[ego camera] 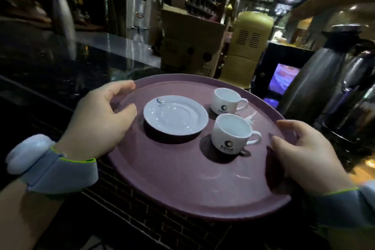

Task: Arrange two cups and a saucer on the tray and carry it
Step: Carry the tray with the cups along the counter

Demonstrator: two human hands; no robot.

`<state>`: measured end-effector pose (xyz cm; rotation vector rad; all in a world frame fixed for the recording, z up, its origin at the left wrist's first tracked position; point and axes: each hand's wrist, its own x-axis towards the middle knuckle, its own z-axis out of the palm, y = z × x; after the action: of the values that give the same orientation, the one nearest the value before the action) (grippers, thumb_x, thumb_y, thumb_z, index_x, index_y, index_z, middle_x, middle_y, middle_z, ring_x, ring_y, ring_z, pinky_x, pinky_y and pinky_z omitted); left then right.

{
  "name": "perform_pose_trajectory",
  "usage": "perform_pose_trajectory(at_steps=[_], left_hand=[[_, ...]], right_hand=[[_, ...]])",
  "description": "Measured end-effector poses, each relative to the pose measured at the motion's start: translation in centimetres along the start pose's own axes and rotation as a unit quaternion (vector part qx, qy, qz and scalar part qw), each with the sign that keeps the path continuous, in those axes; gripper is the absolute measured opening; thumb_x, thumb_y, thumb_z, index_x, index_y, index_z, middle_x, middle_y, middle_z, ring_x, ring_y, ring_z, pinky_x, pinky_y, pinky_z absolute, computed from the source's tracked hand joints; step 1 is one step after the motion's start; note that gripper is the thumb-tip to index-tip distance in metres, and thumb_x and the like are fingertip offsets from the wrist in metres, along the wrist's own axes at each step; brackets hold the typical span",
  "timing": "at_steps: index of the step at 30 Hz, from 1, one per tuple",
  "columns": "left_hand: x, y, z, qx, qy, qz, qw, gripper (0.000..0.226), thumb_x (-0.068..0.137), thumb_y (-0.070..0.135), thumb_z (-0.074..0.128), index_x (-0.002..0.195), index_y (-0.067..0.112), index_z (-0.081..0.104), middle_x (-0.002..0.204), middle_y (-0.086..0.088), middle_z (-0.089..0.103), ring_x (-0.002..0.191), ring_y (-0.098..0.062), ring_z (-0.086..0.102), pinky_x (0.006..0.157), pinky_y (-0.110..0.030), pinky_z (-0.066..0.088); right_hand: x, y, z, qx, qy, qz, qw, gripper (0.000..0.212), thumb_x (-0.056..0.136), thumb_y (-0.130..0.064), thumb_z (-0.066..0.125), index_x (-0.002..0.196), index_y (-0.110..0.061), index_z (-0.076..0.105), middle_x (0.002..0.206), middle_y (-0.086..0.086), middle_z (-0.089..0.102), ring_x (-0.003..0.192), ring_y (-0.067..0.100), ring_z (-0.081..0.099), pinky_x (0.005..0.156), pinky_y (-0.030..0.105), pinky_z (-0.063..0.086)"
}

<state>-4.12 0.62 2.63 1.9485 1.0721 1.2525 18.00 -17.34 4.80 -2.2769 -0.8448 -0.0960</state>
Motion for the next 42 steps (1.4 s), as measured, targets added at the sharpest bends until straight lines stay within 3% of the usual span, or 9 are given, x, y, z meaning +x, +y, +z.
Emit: perform_pose_trajectory(at_steps=[5, 12, 19, 21, 24, 32, 39, 42], left_hand=[[2.1, -5.6, -8.9, 0.02, 0.035, -0.03, 0.999, 0.051, 0.066, 0.027, 0.055, 0.117, 0.027, 0.061, 0.111, 0.01, 0.066, 0.106, -0.013, 0.062, 0.101, -0.036, 0.045], [5.3, -14.1, -20.9, 0.081, 0.08, -0.046, 0.993, 0.043, 0.079, 0.007, 0.06, 0.121, 0.02, 0.06, 0.114, 0.01, 0.062, 0.109, -0.009, 0.057, 0.101, -0.026, 0.039], [8.8, -22.7, -32.1, 0.129, 0.116, -0.091, 0.981, 0.045, 0.075, 0.019, 0.063, 0.119, 0.025, 0.06, 0.122, 0.004, 0.064, 0.114, -0.017, 0.058, 0.105, -0.04, 0.042], [10.0, -25.0, -34.6, 0.126, 0.128, -0.096, 0.979, 0.043, 0.078, 0.014, 0.063, 0.12, 0.024, 0.06, 0.122, 0.003, 0.064, 0.115, -0.019, 0.058, 0.105, -0.041, 0.042], [11.8, -27.0, -36.3, 0.118, 0.131, -0.111, 0.978, 0.042, 0.081, 0.008, 0.061, 0.121, 0.021, 0.059, 0.124, 0.002, 0.062, 0.117, -0.017, 0.057, 0.106, -0.039, 0.041], [21.4, -34.2, -40.0, 0.127, 0.144, -0.093, 0.977, 0.041, 0.079, 0.015, 0.062, 0.118, 0.027, 0.062, 0.123, 0.005, 0.064, 0.115, -0.017, 0.058, 0.104, -0.042, 0.043], [30.8, -39.4, -41.2, 0.087, 0.096, -0.076, 0.989, 0.048, 0.069, 0.024, 0.061, 0.116, 0.025, 0.063, 0.119, 0.004, 0.066, 0.113, -0.014, 0.059, 0.105, -0.038, 0.042], [34.5, -42.1, -41.3, 0.071, 0.063, -0.069, 0.993, 0.043, 0.076, 0.014, 0.062, 0.118, 0.022, 0.062, 0.121, 0.002, 0.065, 0.114, -0.014, 0.058, 0.106, -0.036, 0.041]], right_hand=[[-1.5, -8.6, 6.6, 0.04, -0.047, -0.04, 0.997, 0.04, 0.082, -0.021, 0.06, 0.122, -0.019, 0.06, 0.123, 0.009, 0.066, 0.116, 0.031, 0.058, 0.103, 0.042, 0.044], [-4.6, -20.2, 16.6, 0.077, -0.085, -0.071, 0.991, 0.044, 0.078, -0.021, 0.06, 0.122, -0.02, 0.059, 0.123, 0.009, 0.065, 0.118, 0.03, 0.056, 0.105, 0.042, 0.041], [-6.5, -32.0, 26.7, 0.089, -0.132, -0.115, 0.98, 0.046, 0.079, -0.017, 0.052, 0.124, -0.023, 0.056, 0.124, 0.012, 0.063, 0.119, 0.036, 0.052, 0.101, 0.041, 0.044], [-6.1, -35.1, 29.2, 0.089, -0.147, -0.127, 0.977, 0.047, 0.08, -0.018, 0.05, 0.126, -0.025, 0.055, 0.126, 0.011, 0.061, 0.121, 0.036, 0.049, 0.099, 0.04, 0.045], [-5.6, -37.9, 31.5, 0.082, -0.167, -0.139, 0.973, 0.046, 0.081, -0.019, 0.05, 0.127, -0.026, 0.053, 0.128, 0.011, 0.06, 0.122, 0.037, 0.048, 0.102, 0.042, 0.043], [-2.3, -46.4, 39.8, 0.097, -0.143, -0.144, 0.974, 0.048, 0.081, -0.019, 0.049, 0.128, -0.025, 0.051, 0.128, 0.012, 0.058, 0.126, 0.039, 0.044, 0.102, 0.042, 0.043], [0.9, -51.4, 44.8, 0.084, -0.121, -0.085, 0.986, 0.046, 0.082, -0.018, 0.05, 0.127, -0.025, 0.052, 0.125, 0.011, 0.06, 0.125, 0.037, 0.045, 0.099, 0.038, 0.043], [1.8, -53.3, 46.6, 0.058, -0.109, -0.062, 0.99, 0.045, 0.081, -0.019, 0.051, 0.126, -0.025, 0.053, 0.126, 0.011, 0.06, 0.124, 0.038, 0.045, 0.101, 0.038, 0.042]])
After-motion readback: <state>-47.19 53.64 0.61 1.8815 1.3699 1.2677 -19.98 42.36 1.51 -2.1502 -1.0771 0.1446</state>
